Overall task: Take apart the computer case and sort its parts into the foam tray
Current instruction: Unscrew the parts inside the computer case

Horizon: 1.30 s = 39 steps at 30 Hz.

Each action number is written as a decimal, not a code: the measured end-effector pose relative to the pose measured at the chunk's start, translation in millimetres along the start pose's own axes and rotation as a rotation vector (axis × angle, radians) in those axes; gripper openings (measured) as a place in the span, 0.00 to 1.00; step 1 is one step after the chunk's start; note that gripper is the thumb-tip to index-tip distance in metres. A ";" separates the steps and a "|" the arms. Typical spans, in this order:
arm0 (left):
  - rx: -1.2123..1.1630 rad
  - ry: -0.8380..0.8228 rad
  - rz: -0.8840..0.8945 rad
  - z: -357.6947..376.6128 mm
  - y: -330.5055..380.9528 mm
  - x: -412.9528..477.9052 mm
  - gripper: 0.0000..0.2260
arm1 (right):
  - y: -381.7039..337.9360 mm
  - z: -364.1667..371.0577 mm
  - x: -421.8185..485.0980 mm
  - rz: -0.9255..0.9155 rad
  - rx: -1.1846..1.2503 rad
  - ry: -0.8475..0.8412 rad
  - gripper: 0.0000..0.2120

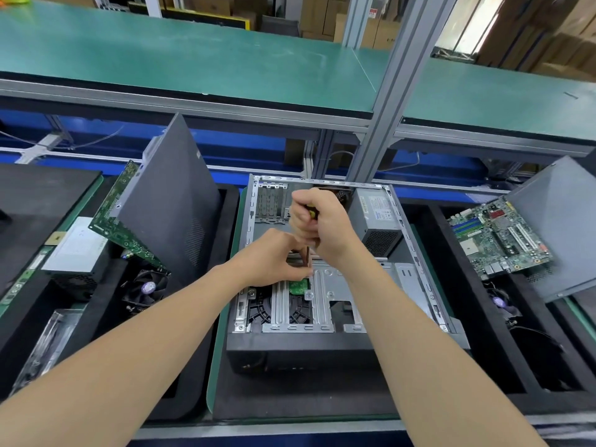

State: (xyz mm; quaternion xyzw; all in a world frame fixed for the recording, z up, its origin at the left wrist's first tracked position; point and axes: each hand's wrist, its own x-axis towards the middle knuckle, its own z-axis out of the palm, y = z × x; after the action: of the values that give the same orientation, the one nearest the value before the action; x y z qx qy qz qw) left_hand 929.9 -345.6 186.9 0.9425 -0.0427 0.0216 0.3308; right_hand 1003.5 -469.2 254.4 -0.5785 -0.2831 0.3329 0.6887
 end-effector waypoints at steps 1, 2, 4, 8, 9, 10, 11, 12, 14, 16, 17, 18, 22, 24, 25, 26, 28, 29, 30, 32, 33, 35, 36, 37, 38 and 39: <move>0.006 0.000 0.001 -0.4 0.7 -0.3 0.11 | -0.4 -5.4 2.6 0.017 0.035 -0.053 0.19; 0.006 -0.004 0.001 -1.2 1.7 -0.7 0.08 | -0.7 -11.0 4.8 0.037 0.073 -0.101 0.19; -0.017 -0.014 -0.001 -3.2 3.6 -1.6 0.05 | -1.2 -20.6 8.9 0.076 0.149 -0.197 0.19; -0.043 -0.025 0.011 -5.1 5.8 -1.9 0.04 | -2.4 -31.4 15.1 0.126 0.296 -0.380 0.17; -0.046 -0.029 0.002 -5.4 5.7 -1.6 0.04 | -2.2 -33.0 15.7 0.130 0.323 -0.402 0.17; -0.047 -0.029 -0.005 -5.5 5.7 -1.4 0.06 | -1.7 -34.2 15.6 0.128 0.341 -0.408 0.17; -0.044 -0.025 -0.008 -5.4 5.4 -1.4 0.07 | -1.3 -34.5 14.7 0.115 0.341 -0.394 0.16; -0.038 -0.019 -0.007 -5.3 4.9 -1.2 0.08 | -1.1 -34.3 13.1 0.092 0.312 -0.352 0.15; -0.028 -0.017 0.006 -5.4 4.3 -1.3 0.08 | -0.2 -31.2 8.1 0.019 0.160 -0.179 0.13; -0.033 -0.019 0.015 -5.1 3.9 -1.6 0.06 | 1.4 -23.4 0.4 -0.071 0.037 0.080 0.11; -0.034 -0.017 0.018 -5.2 4.1 -1.7 0.05 | 2.3 -18.9 -3.6 -0.114 0.025 0.213 0.10; -0.039 -0.016 0.019 -5.5 4.9 -1.8 0.04 | 3.3 -13.6 -6.9 -0.149 0.026 0.330 0.09; -0.089 -0.038 -0.022 -5.7 5.3 -0.8 0.11 | 7.0 12.4 -13.1 -0.189 -0.043 0.540 0.08; -0.083 -0.045 -0.048 -4.6 3.9 0.4 0.16 | 8.6 22.4 -13.0 -0.186 -0.083 0.525 0.09; -0.076 -0.039 -0.054 -3.9 3.3 1.2 0.17 | 8.6 24.9 -12.9 -0.188 -0.076 0.505 0.10; -0.079 -0.030 -0.059 -3.4 2.5 1.7 0.17 | 8.1 25.5 -12.5 -0.193 -0.055 0.480 0.11; -0.094 -0.016 -0.066 -2.8 0.7 2.2 0.15 | 6.2 21.4 -11.5 -0.195 -0.008 0.410 0.11; -0.088 -0.014 -0.065 -2.2 -0.1 2.0 0.14 | 5.2 18.0 -10.7 -0.186 0.004 0.370 0.12; -0.076 -0.014 -0.061 -2.0 -0.3 1.7 0.14 | 4.2 14.3 -9.5 -0.172 0.005 0.328 0.13; -0.059 -0.012 -0.057 -2.0 -0.2 1.0 0.14 | 3.3 7.1 -6.3 -0.130 -0.013 0.254 0.17; -0.055 -0.010 -0.055 -2.2 0.1 0.8 0.15 | 2.6 4.0 -4.7 -0.107 -0.013 0.221 0.19; -0.058 -0.004 -0.047 -2.1 0.4 0.5 0.17 | 0.8 -2.3 -1.9 -0.067 0.021 0.152 0.22; -0.063 0.000 -0.041 -2.2 0.8 0.6 0.18 | 0.0 -5.8 -0.6 -0.051 0.045 0.110 0.24; -0.066 0.002 -0.038 -2.5 1.4 0.6 0.18 | -1.0 -9.6 0.4 -0.034 0.063 0.061 0.25; -0.065 0.002 -0.038 -2.7 2.0 0.7 0.18 | -2.2 -13.3 1.1 -0.018 0.071 0.008 0.26; -0.062 -0.001 -0.039 -2.8 2.2 0.8 0.18 | -3.3 -16.8 1.8 0.000 0.071 -0.046 0.27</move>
State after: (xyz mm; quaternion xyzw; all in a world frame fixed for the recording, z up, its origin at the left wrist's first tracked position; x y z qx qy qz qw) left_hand 930.4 -345.7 190.5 0.9324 -0.0253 0.0134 0.3603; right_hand 1018.1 -478.4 254.8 -0.5458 -0.2870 0.3560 0.7021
